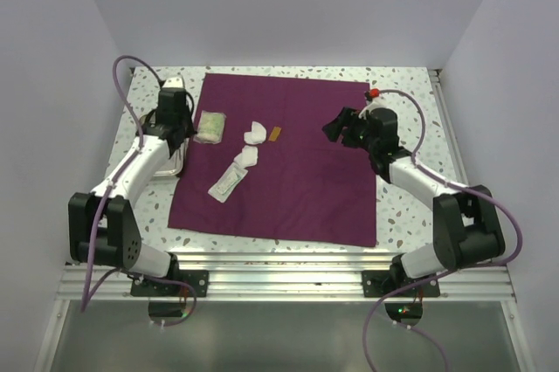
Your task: Prepare the surgical pack
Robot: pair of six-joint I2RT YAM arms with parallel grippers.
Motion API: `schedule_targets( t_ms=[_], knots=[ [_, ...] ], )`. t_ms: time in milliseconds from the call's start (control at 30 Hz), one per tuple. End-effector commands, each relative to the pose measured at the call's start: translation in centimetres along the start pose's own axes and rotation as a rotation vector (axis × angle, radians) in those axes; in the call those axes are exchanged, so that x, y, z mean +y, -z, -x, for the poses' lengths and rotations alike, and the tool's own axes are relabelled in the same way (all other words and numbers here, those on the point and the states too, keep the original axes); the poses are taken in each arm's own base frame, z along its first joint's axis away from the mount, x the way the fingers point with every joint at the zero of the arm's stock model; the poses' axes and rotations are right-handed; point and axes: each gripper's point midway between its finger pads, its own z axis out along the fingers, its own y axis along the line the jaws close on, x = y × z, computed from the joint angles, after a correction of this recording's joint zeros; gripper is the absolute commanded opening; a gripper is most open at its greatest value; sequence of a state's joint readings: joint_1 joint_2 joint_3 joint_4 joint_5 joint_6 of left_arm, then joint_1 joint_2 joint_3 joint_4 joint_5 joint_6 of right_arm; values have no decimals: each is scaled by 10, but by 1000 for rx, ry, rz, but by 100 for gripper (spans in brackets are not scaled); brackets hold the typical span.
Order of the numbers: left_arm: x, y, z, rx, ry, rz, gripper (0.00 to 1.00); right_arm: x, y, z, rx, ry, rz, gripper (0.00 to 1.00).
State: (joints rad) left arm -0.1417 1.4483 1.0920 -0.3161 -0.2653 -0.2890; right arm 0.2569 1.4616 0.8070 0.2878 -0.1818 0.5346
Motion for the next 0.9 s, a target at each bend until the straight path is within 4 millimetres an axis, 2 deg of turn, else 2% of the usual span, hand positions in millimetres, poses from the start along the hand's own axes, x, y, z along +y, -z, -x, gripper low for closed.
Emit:
schedule_targets(
  t_ms=[0, 67, 267, 433, 533, 633, 767, 800, 833, 867],
  knots=[
    [56, -2, -16, 61, -70, 235, 0, 9, -3, 6, -26, -6, 50, 73],
    [65, -8, -21, 61, -59, 267, 0, 10, -3, 6, -27, -6, 52, 73],
    [113, -28, -41, 100, -84, 514, 0, 6, -2, 3, -24, 0, 43, 73],
    [129, -48, -49, 91, -78, 576, 0, 5, -4, 0, -24, -6, 43, 72],
    [146, -57, -56, 120, -118, 695, 0, 5, -4, -1, -24, -10, 47, 72],
    [149, -62, -54, 124, -127, 727, 0, 4, -4, -3, -20, -12, 48, 72],
    [143, -77, -61, 158, -135, 698, 0, 5, -5, -4, -19, -12, 51, 72],
    [143, -78, -62, 166, -133, 700, 7, 5, -6, -5, -15, -12, 50, 72],
    [143, -79, -61, 165, -130, 702, 18, 5, -6, -6, -12, -10, 52, 72],
    [143, -78, -60, 161, -123, 704, 37, 5, -7, -7, -10, -10, 50, 72]
  ],
)
